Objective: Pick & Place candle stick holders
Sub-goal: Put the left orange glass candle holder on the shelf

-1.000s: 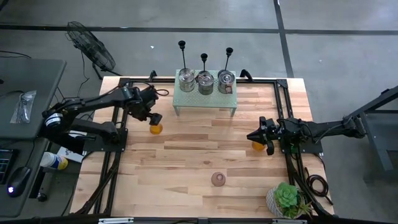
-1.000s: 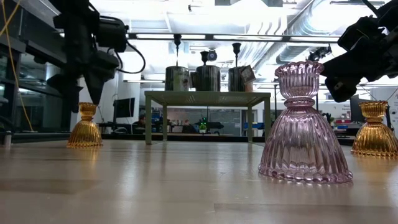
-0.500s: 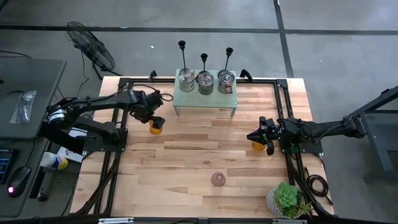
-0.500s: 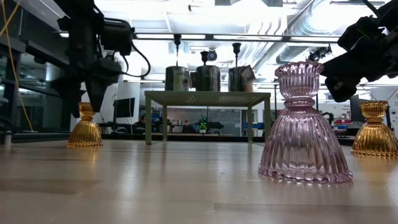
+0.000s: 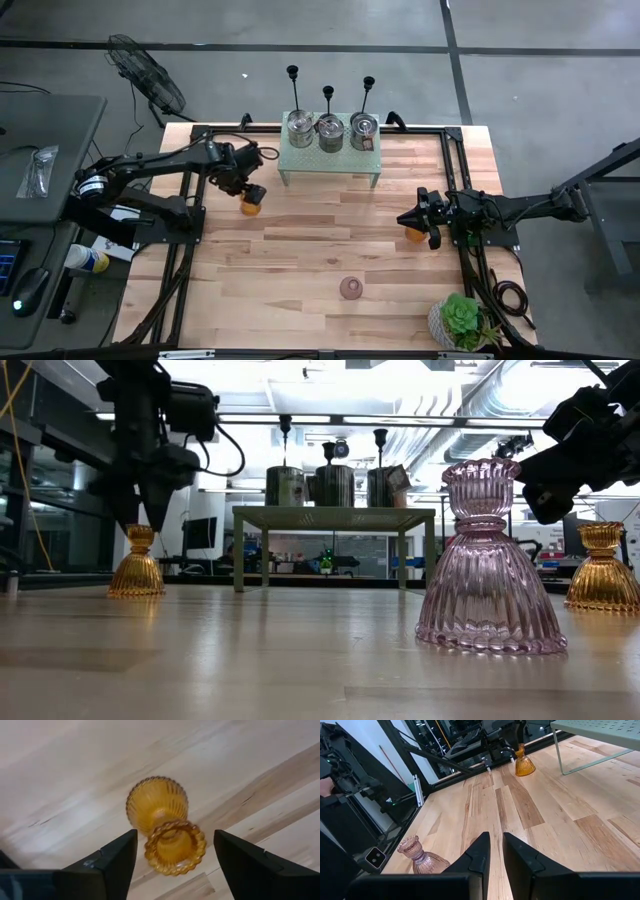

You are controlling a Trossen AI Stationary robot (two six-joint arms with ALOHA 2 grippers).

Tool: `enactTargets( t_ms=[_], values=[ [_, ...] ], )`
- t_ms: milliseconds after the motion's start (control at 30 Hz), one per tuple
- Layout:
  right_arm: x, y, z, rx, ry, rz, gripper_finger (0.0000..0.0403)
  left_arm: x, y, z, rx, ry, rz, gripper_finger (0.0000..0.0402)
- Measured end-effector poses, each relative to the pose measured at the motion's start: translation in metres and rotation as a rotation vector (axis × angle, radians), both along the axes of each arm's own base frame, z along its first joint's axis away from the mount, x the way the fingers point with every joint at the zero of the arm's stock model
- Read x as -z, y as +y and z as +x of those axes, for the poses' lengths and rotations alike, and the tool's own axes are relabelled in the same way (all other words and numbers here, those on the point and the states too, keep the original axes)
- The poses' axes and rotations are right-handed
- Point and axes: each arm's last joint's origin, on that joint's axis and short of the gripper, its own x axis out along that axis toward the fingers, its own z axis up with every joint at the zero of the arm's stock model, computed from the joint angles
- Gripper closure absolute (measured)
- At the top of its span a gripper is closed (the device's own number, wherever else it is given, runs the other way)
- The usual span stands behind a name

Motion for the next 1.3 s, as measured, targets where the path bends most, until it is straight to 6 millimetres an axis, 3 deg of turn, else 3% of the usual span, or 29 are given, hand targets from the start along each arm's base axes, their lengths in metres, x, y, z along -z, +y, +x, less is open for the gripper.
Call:
enactTargets(
  t_ms=[1100,1300],
  values=[
    [0.0,0.0,0.0,0.0,0.0,0.0,0.0359,0.01,0.003,0.005,0.006,0.064,-0.021,0.0158],
    [0.0,0.0,0.0,0.0,0.0,0.0,0.0359,0.01,0.002,0.005,0.006,0.061,-0.025,0.0189]
  ],
)
